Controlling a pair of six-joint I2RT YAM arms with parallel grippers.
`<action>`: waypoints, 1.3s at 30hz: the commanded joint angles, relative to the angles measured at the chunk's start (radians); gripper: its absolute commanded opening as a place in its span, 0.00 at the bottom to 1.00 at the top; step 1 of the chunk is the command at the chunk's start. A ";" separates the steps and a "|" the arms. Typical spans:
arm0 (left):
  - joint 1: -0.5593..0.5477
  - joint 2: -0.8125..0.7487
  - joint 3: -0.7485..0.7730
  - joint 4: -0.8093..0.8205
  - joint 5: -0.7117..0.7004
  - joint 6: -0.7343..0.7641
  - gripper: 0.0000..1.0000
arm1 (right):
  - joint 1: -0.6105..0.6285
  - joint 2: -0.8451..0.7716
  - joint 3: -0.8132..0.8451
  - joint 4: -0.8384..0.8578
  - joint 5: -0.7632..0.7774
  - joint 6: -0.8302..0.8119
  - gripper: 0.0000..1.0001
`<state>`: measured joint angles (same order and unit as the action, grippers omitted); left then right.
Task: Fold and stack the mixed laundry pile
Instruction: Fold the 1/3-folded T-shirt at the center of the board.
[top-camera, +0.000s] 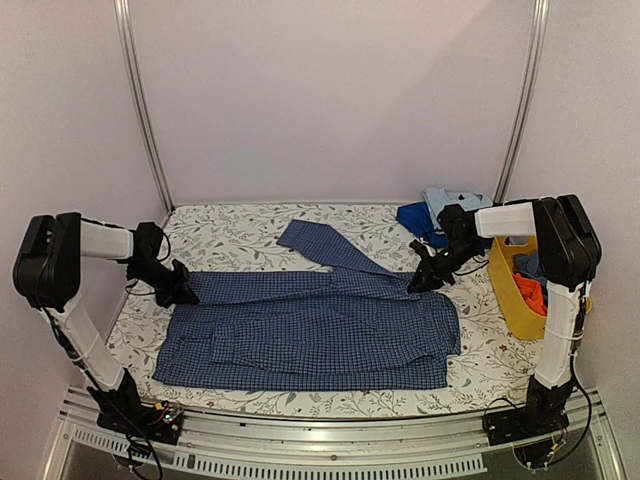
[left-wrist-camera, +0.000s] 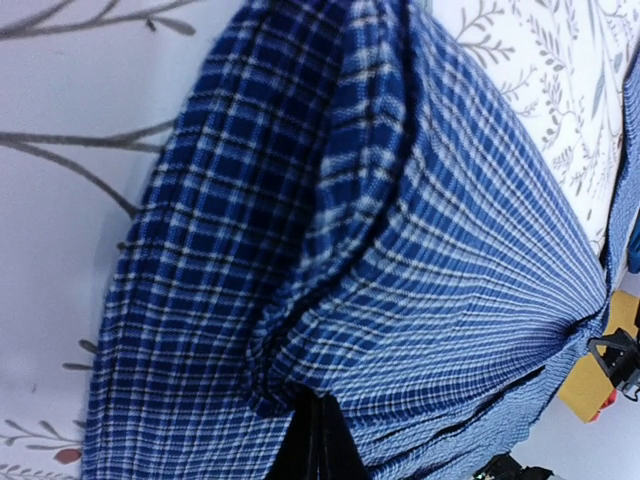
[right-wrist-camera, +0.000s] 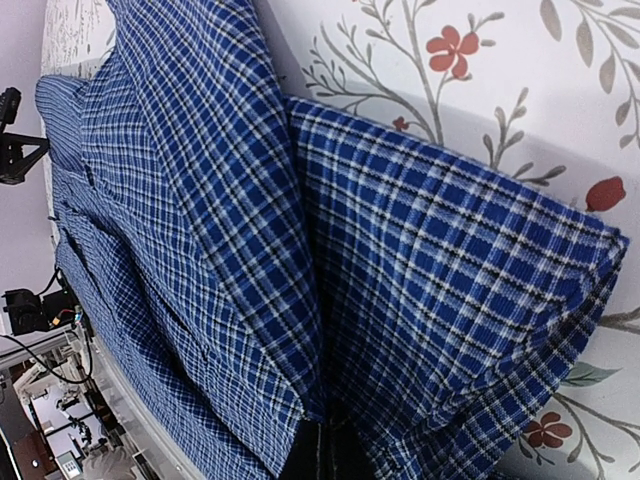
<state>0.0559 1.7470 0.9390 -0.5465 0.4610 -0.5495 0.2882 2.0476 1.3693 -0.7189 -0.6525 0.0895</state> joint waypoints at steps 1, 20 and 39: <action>0.015 -0.028 0.056 -0.046 -0.025 0.030 0.00 | 0.007 -0.026 0.039 -0.029 0.002 -0.005 0.00; 0.021 -0.066 -0.019 -0.107 -0.025 0.072 0.00 | 0.007 -0.038 -0.045 -0.015 0.008 -0.005 0.00; 0.033 -0.048 0.097 -0.153 -0.055 0.087 0.00 | 0.007 -0.040 0.100 -0.114 0.012 -0.004 0.00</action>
<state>0.0731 1.7039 0.9974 -0.6651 0.4160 -0.4839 0.2901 2.0190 1.4296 -0.7933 -0.6380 0.0895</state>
